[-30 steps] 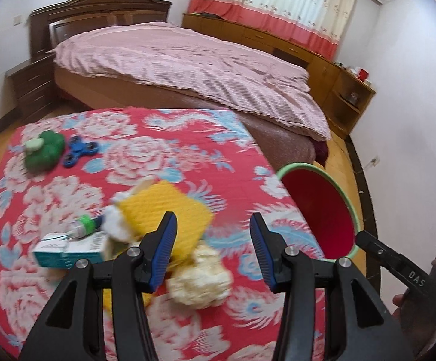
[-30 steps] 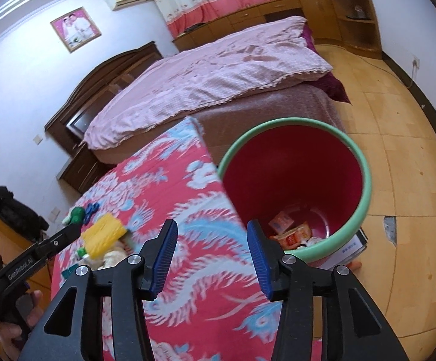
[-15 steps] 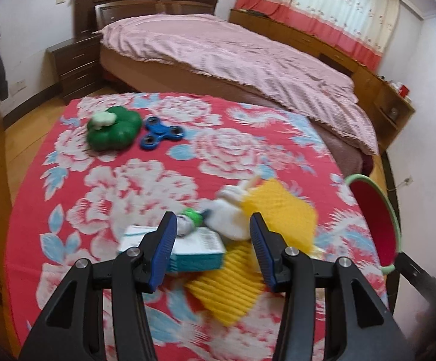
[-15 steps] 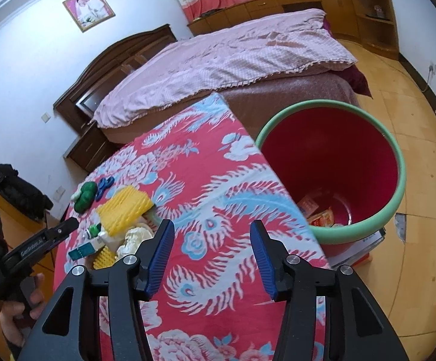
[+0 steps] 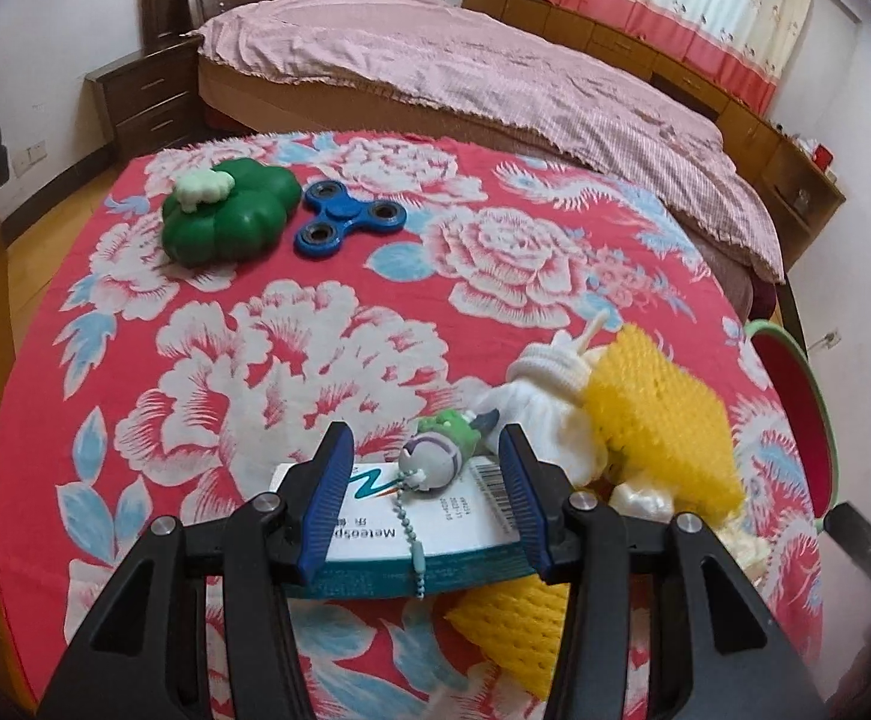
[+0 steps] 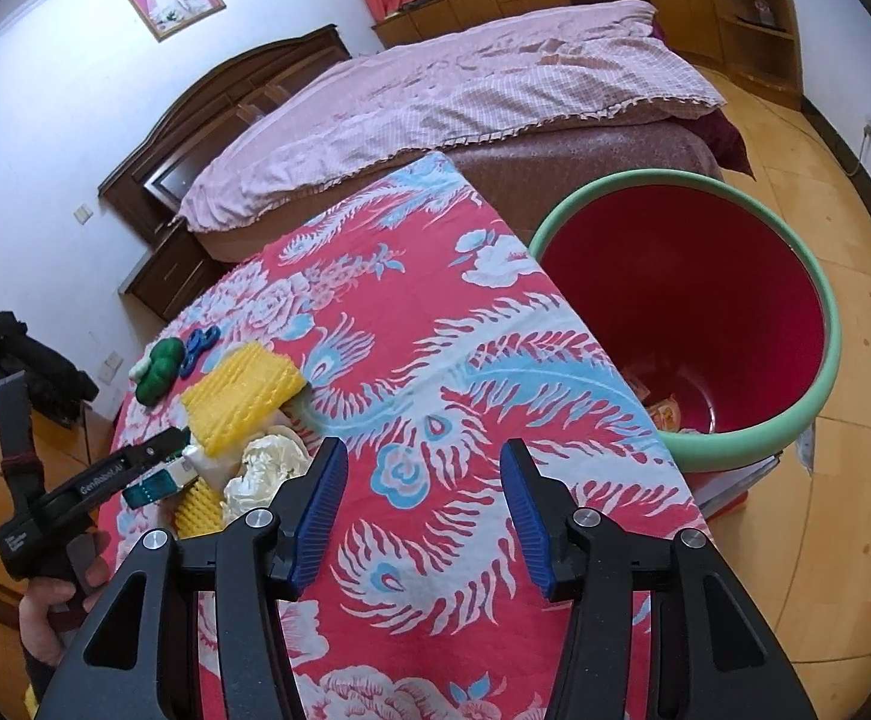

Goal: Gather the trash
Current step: 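Reach the left gripper to the medicine box while the right reaches the crumpled paper, then grasp the small green toy with the left gripper while the right grasps the crumpled paper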

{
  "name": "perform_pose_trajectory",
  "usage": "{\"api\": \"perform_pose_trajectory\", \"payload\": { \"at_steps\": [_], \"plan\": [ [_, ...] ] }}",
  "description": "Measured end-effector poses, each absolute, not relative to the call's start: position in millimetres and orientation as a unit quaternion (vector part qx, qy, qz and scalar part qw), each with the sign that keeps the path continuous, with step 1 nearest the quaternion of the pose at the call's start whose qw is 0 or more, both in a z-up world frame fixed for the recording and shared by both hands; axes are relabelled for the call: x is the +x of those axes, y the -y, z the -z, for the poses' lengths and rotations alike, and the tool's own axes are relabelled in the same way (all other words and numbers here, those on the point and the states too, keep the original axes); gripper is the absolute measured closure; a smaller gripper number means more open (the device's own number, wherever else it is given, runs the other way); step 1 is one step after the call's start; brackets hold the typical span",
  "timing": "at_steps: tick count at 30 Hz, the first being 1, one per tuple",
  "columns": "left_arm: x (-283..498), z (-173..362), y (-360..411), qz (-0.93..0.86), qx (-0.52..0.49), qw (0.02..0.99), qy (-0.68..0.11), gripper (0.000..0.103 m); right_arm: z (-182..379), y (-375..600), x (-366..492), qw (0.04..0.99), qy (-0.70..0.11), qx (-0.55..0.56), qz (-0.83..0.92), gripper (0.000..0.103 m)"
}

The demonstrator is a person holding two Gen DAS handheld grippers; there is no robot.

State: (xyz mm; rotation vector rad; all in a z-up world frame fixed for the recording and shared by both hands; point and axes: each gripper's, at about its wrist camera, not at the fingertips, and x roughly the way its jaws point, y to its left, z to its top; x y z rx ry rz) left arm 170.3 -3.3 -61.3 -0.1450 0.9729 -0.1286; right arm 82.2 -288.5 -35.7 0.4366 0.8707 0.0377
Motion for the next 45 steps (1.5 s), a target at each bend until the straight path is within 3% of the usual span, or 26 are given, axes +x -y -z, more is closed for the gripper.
{"api": "perform_pose_trajectory", "payload": {
  "at_steps": [4, 9, 30, 45],
  "plan": [
    [171.4, 66.6, 4.6, 0.065, -0.06, 0.882, -0.462, 0.054, 35.3, 287.1, 84.5, 0.884, -0.419, 0.206, -0.017, 0.049],
    [171.5, 71.5, 2.6, 0.079, -0.075, 0.881, -0.46, 0.081, 35.0, 282.3, 85.0, 0.885, -0.421, 0.2, -0.021, 0.049],
    [115.0, 22.0, -31.7, 0.077, -0.142, 0.906, -0.392, 0.081, 38.9, 221.2, 86.9, 0.88, -0.439, 0.159, -0.085, 0.049],
    [84.8, 23.9, -43.4, 0.061, -0.137, 0.905, -0.397, 0.081, 65.5, 186.9, 105.4, 0.87, -0.468, 0.124, -0.098, 0.049]
  ]
}}
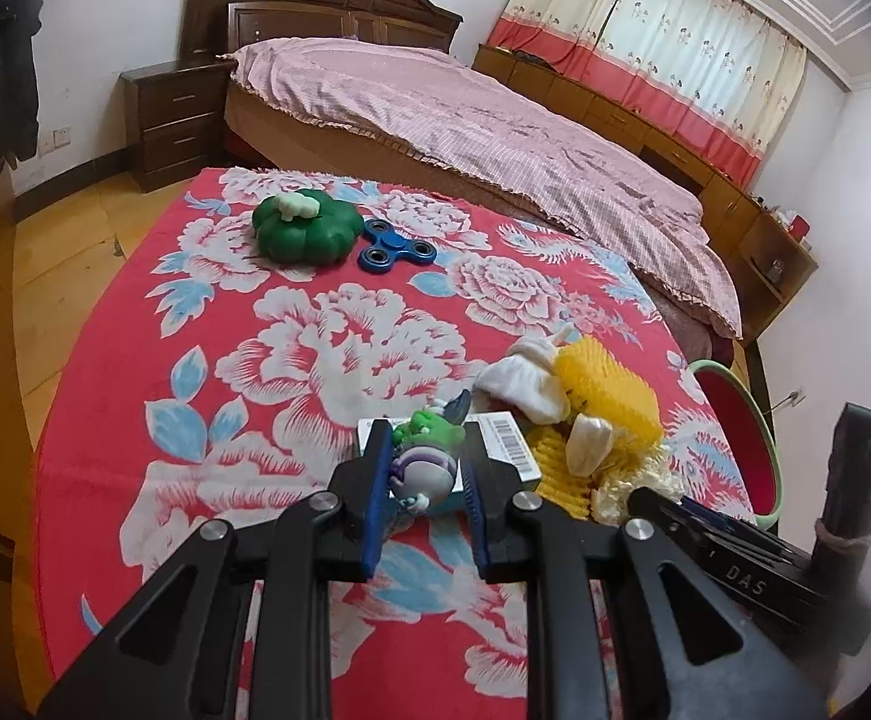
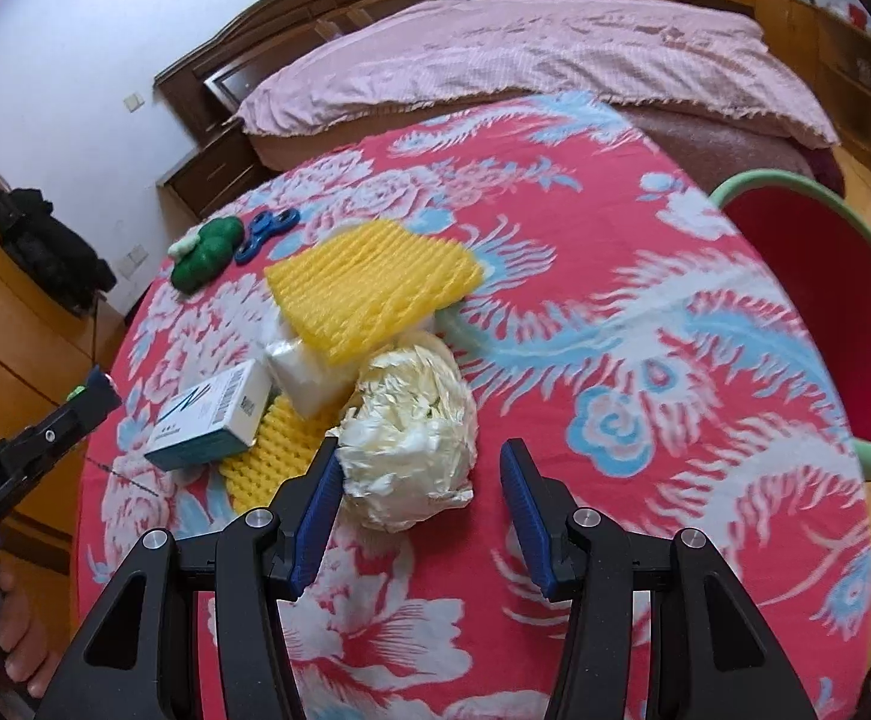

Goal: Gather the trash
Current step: 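Grasp the small green toy with the left gripper while the right grasps the crumpled paper, then carry both items over the red bucket and open both grippers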

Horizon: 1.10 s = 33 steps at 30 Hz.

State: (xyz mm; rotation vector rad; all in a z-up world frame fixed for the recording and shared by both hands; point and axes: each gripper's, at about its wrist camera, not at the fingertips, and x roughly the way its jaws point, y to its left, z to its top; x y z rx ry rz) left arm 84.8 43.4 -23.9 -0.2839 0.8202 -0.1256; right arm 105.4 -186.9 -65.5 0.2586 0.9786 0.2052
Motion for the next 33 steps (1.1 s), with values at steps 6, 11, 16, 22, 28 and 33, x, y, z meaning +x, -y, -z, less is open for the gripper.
{"api": "perform_pose_trajectory", "payload": {
  "at_steps": [6, 11, 16, 22, 28, 33],
  "plan": [
    [78.2, 22.3, -40.2, 0.058, -0.129, 0.908, -0.395, 0.081, 71.1, 177.6, 98.6, 0.866, -0.469, 0.127, -0.115, 0.065],
    [72.1, 18.3, -34.8, 0.064, -0.122, 0.91, -0.39, 0.081, 58.7, 181.7, 83.8, 0.882, -0.445, 0.118, -0.106, 0.068],
    [66.6, 12.7, -27.5, 0.071, -0.115, 0.913, -0.386, 0.081, 43.1, 196.4, 68.2, 0.891, -0.426, 0.124, -0.098, 0.068],
    [61.2, 6.9, -17.5, 0.079, -0.111, 0.913, -0.386, 0.081, 22.5, 215.8, 51.2, 0.902, -0.404, 0.128, -0.087, 0.067],
    [57.5, 0.0, -2.3, 0.091, -0.098, 0.914, -0.382, 0.081, 5.4, 232.3, 38.3, 0.911, -0.382, 0.136, -0.079, 0.067],
    [58.5, -5.4, 12.2, 0.103, -0.092, 0.914, -0.382, 0.081, -8.6, 247.5, 28.9, 0.918, -0.364, 0.139, -0.071, 0.067]
  ]
}}
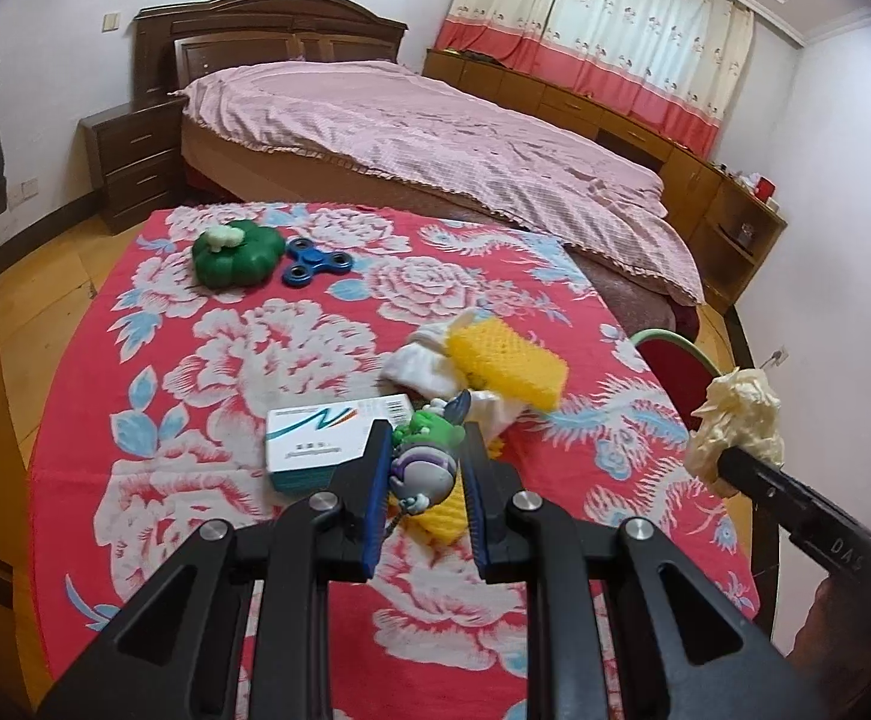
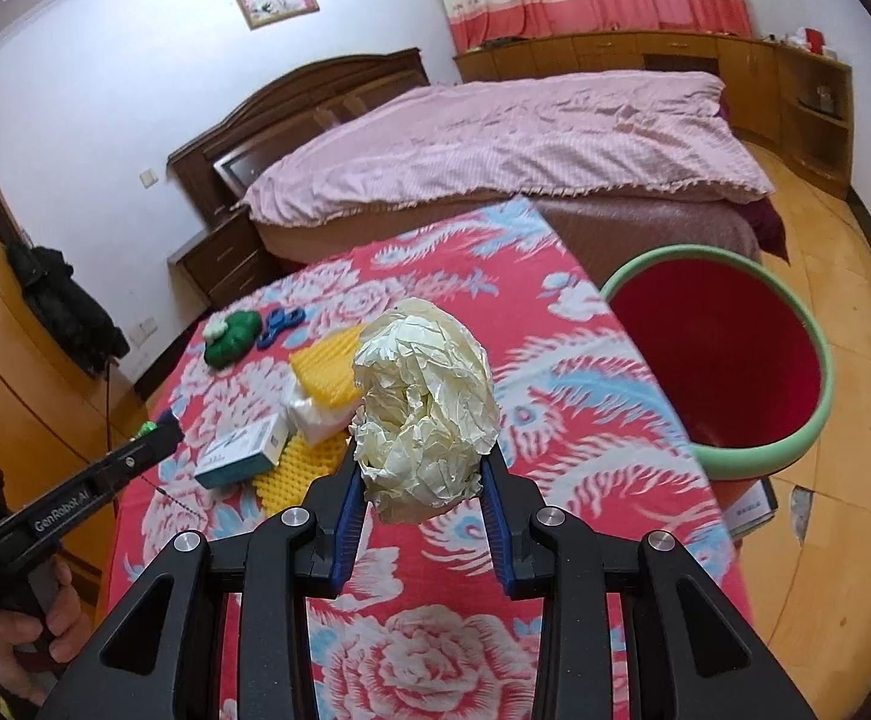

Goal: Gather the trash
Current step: 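Carry both items over the red bucket and open both grippers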

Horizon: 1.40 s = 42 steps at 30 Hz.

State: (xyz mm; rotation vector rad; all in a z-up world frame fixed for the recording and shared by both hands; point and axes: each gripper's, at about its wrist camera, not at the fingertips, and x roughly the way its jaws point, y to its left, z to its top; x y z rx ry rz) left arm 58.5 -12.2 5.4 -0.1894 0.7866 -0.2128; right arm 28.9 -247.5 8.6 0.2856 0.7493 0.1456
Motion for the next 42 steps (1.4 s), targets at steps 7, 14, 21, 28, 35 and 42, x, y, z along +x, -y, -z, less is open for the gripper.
{"api": "perform_pose_trajectory", "payload": {
  "at_steps": [7, 14, 21, 28, 35, 42],
  "plan": [
    [70.8, -11.7, 44.7, 0.138, -0.079, 0.908, -0.387, 0.081, -19.9, 275.0, 24.4, 0.926, -0.344, 0.146, -0.048, 0.067],
    [90.7, -15.4, 91.1, 0.183, -0.056, 0.899, -0.393, 0.081, -16.5, 312.5, 29.3, 0.926, -0.339, 0.164, -0.011, 0.067],
    [113.8, -15.5, 144.3, 0.225, -0.041, 0.885, -0.405, 0.081, -2.9, 351.1, 42.6, 0.918, -0.35, 0.186, 0.022, 0.067],
    [133.6, -12.9, 189.0, 0.253, -0.024, 0.876, -0.411, 0.081, 11.7, 381.2, 54.4, 0.909, -0.366, 0.194, 0.045, 0.067],
    [153.8, 0.0, 229.6, 0.27, -0.004, 0.865, -0.424, 0.081, 32.2, 408.1, 63.6, 0.899, -0.379, 0.211, 0.065, 0.065],
    [169.9, 8.4, 266.8, 0.291, 0.004, 0.856, -0.427, 0.081, 47.1, 429.0, 72.1, 0.892, -0.388, 0.219, 0.073, 0.063]
  ]
}}
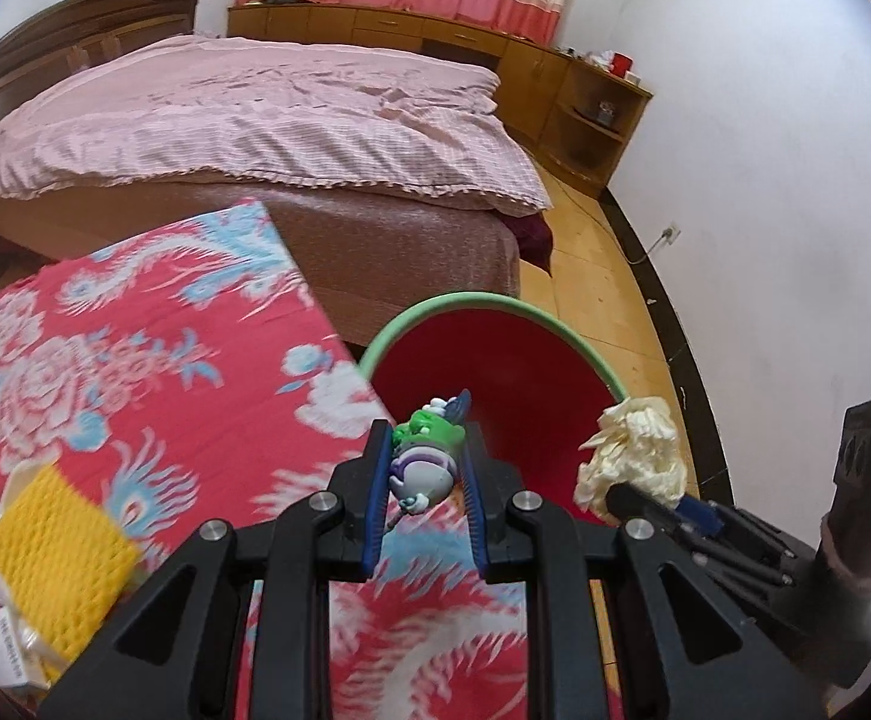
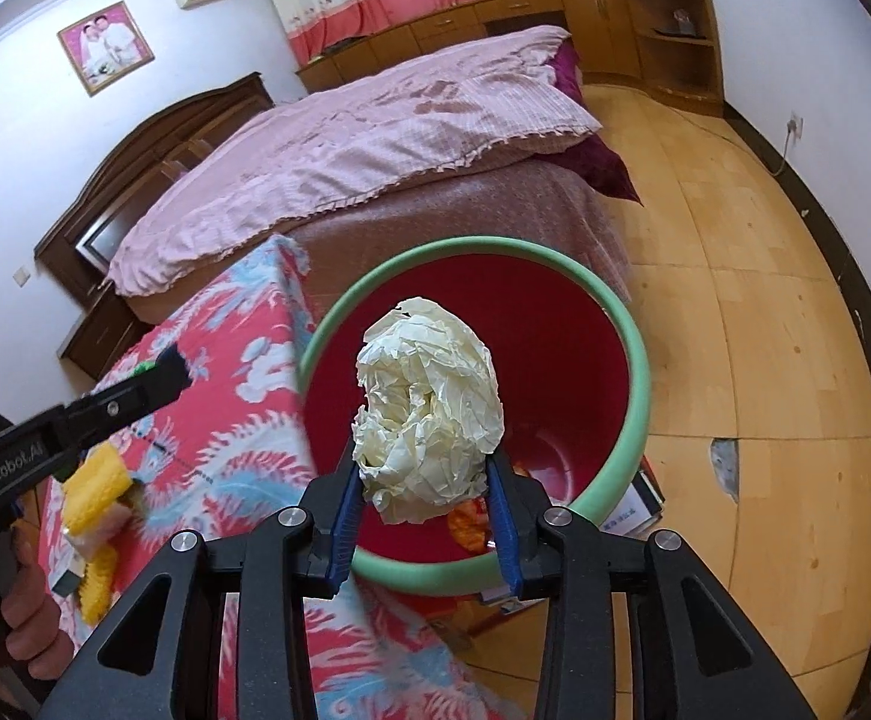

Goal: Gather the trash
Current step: 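Carry both items over the red bucket and open both grippers, then move both open grippers back over the table items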

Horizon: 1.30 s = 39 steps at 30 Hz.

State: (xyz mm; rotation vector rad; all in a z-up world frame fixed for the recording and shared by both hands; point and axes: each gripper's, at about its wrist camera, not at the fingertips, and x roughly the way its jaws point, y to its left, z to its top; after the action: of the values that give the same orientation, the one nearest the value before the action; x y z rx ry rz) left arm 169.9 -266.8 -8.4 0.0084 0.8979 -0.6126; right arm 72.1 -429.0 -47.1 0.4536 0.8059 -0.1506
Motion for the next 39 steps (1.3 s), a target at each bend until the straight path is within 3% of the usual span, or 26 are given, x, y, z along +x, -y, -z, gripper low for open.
{"api": "perform_pose_trajectory", "payload": {
  "at_steps": [8, 11, 28, 39],
  "plan": [
    [178.6, 7.9, 303.5, 0.316, 0.015, 0.852, -0.417, 0.08, 53.2, 441.9, 74.5, 0.89, -0.391, 0.223, 0.072, 0.053],
    [180.0, 6.2, 309.9, 0.316, 0.015, 0.853, -0.415, 0.066, 53.4, 447.1, 72.7, 0.89, -0.39, 0.226, 0.072, 0.053],
    [165.7, 4.6, 282.4, 0.285, -0.004, 0.859, -0.426, 0.066, 40.1, 440.4, 57.4, 0.894, -0.374, 0.237, 0.067, 0.052],
    [139.9, -7.7, 226.3, 0.249, -0.024, 0.872, -0.42, 0.064, 23.6, 410.6, 45.2, 0.901, -0.363, 0.231, 0.048, 0.051]
  ]
}}
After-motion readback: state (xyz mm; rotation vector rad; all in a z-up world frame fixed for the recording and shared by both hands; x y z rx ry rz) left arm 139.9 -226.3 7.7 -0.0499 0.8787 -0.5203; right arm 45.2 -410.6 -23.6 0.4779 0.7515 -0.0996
